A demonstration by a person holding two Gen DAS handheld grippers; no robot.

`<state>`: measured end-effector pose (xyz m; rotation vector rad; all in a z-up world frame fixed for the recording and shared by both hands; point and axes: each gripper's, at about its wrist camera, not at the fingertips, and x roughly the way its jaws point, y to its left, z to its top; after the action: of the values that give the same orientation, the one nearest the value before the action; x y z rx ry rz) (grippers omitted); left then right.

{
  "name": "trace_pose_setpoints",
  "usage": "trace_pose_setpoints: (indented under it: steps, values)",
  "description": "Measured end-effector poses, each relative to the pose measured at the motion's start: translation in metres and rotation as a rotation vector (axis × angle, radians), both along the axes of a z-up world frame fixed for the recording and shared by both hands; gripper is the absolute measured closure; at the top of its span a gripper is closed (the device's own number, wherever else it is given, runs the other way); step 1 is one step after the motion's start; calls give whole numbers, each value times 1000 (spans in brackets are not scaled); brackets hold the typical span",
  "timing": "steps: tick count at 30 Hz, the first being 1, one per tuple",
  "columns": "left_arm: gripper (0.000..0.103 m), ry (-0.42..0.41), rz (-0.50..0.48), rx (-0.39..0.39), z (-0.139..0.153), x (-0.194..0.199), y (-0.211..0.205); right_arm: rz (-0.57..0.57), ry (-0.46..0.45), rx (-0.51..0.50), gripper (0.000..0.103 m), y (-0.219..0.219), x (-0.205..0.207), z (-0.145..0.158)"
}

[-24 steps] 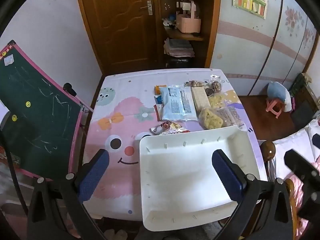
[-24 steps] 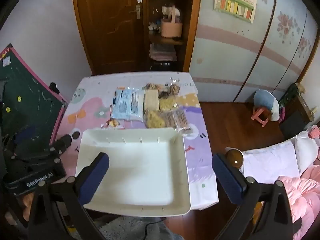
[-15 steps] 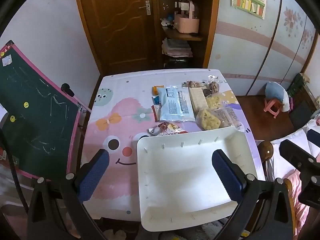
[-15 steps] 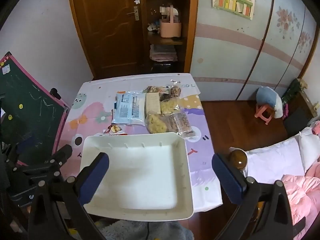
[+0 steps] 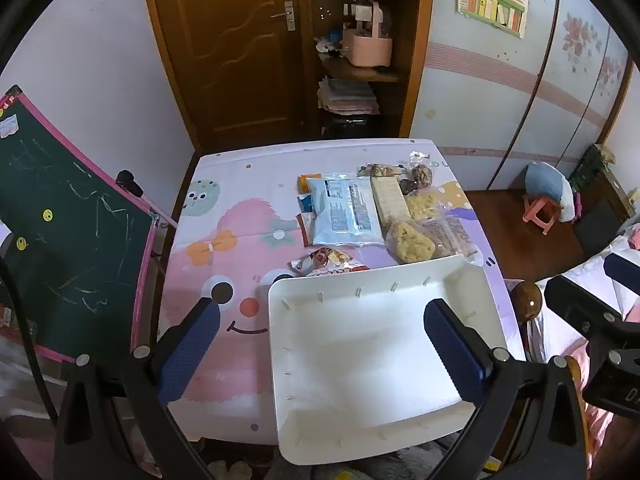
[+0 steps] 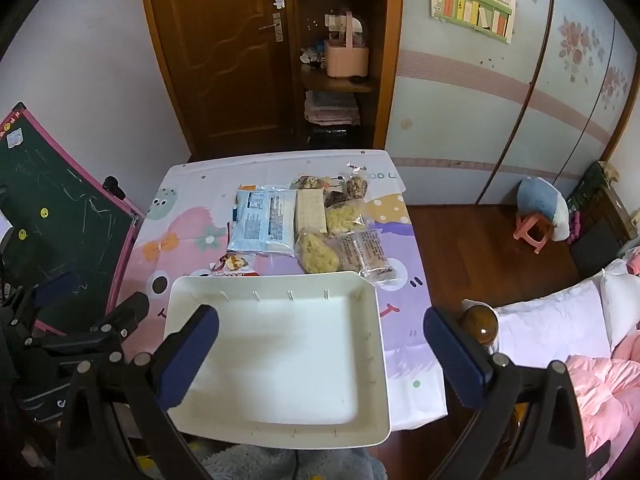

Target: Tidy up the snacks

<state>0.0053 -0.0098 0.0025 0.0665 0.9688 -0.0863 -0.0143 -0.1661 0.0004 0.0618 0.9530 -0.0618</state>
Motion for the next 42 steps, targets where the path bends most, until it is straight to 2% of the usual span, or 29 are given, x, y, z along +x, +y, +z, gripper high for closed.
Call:
trace_pose_setpoints:
  steps: [21,42]
  values:
    - [2,11,-26,-10,6,3,-12,-1,0,7,1,-9,-1,-3]
    - [2,11,-14,-14,8,3,-14,55,-5,-13,1,-19,3,0]
